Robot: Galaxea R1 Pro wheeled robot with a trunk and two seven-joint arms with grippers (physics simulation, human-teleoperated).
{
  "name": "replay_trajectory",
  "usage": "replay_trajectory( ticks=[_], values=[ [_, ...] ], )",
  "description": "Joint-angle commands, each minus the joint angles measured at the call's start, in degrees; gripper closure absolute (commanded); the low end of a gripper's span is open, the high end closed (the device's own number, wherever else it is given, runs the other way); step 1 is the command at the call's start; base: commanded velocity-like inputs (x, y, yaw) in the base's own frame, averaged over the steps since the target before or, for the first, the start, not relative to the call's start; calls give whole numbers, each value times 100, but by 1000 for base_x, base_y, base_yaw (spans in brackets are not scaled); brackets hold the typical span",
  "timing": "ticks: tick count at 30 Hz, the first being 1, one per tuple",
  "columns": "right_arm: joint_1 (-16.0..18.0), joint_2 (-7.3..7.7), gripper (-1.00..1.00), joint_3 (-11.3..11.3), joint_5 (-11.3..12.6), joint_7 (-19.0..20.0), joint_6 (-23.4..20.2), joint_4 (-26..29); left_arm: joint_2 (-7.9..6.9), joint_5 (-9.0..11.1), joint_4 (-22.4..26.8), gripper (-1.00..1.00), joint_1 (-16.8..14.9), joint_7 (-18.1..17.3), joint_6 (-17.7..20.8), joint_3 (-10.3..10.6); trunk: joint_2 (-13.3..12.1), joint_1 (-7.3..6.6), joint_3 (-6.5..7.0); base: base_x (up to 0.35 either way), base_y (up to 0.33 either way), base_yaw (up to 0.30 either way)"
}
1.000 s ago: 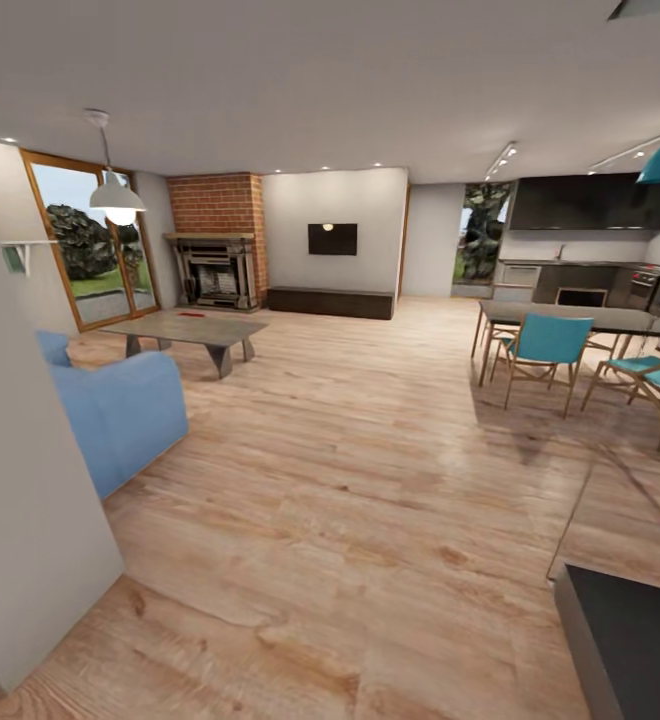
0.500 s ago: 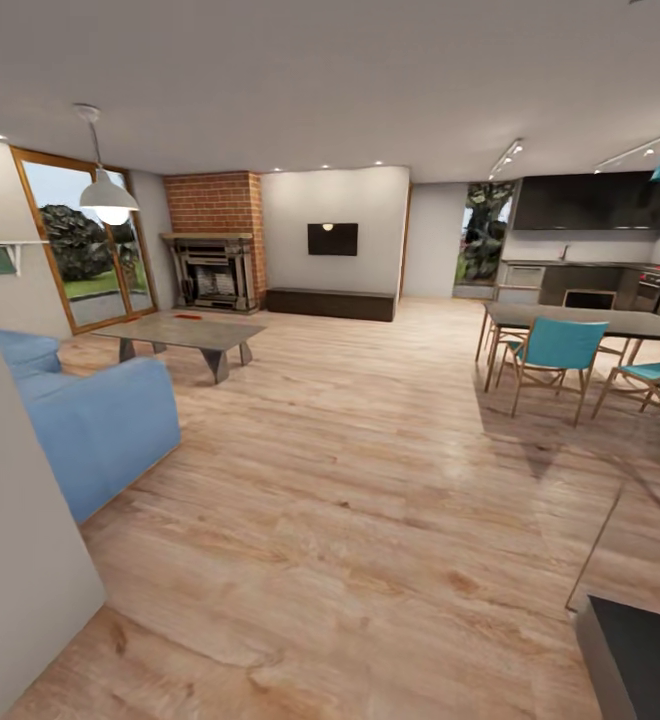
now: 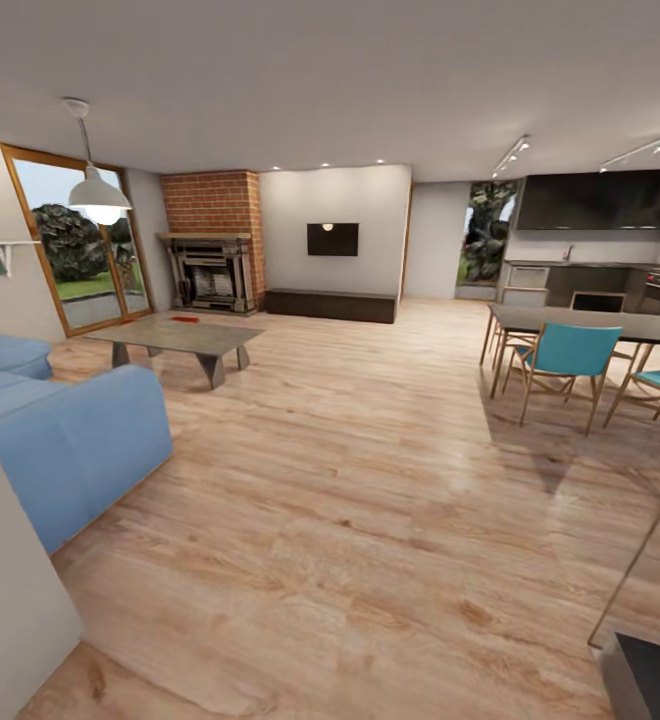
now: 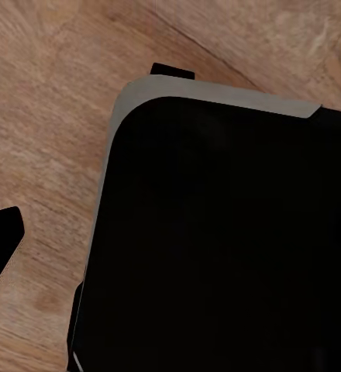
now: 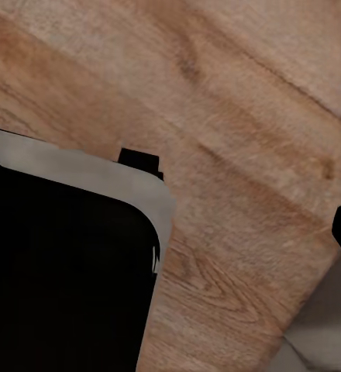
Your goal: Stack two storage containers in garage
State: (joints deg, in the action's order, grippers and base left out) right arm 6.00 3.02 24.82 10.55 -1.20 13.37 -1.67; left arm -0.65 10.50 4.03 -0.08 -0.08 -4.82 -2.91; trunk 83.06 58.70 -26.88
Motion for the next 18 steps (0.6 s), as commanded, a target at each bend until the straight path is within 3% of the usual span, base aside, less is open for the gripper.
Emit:
replay_trajectory(
  ticks=[1, 18],
  values=[
    [6, -3, -100, 49, 52, -3, 34, -18, 3, 14, 2, -100, -1, -1, -11, -26, 2, 3, -5, 323, 0, 0],
    [6, -8, -100, 35, 52, -3, 60, -18, 8, 6, 2, -100, -1, -1, -11, -26, 2, 3, -5, 322, 0, -2]
  ],
)
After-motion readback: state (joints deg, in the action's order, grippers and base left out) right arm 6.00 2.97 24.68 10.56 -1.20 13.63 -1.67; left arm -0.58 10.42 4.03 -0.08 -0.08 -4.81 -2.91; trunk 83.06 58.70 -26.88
